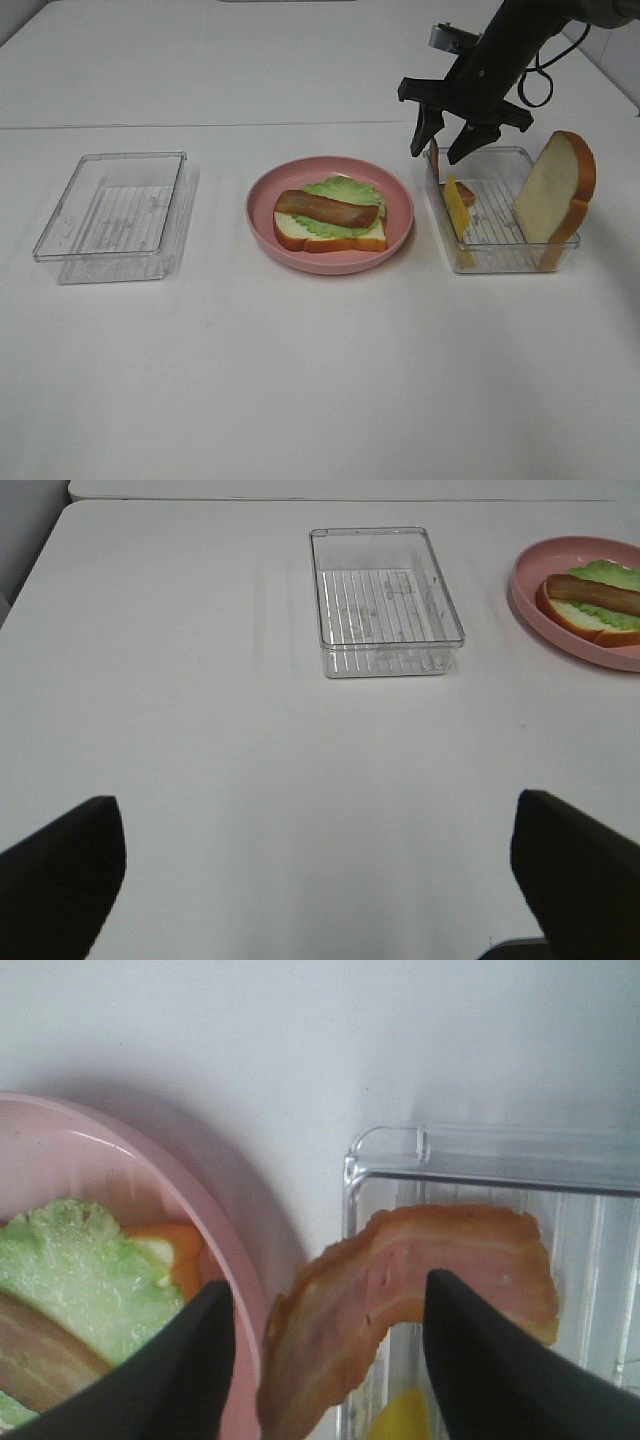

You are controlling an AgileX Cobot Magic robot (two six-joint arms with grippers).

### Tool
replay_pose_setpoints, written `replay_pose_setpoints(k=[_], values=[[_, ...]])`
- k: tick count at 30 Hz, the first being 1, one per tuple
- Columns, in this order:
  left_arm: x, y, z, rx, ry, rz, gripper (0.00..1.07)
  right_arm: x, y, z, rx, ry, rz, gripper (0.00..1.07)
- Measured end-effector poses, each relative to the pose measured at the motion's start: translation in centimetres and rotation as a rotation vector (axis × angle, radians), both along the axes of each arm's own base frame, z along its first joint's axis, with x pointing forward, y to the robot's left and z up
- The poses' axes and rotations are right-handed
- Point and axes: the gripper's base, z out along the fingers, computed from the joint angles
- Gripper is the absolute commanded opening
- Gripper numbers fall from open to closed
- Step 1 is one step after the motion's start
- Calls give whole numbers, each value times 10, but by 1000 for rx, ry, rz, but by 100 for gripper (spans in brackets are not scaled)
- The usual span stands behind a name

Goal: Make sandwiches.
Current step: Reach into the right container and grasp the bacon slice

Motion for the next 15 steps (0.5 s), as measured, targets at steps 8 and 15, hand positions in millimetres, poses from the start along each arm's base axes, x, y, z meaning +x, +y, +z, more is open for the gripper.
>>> replay_pose_setpoints(k=[8,15], values=[[0,0,0,0,0,0,100,0,0,0,-6,0,2,19],[0,0,0,0,0,0,100,0,-1,0,-9,5,4,0]])
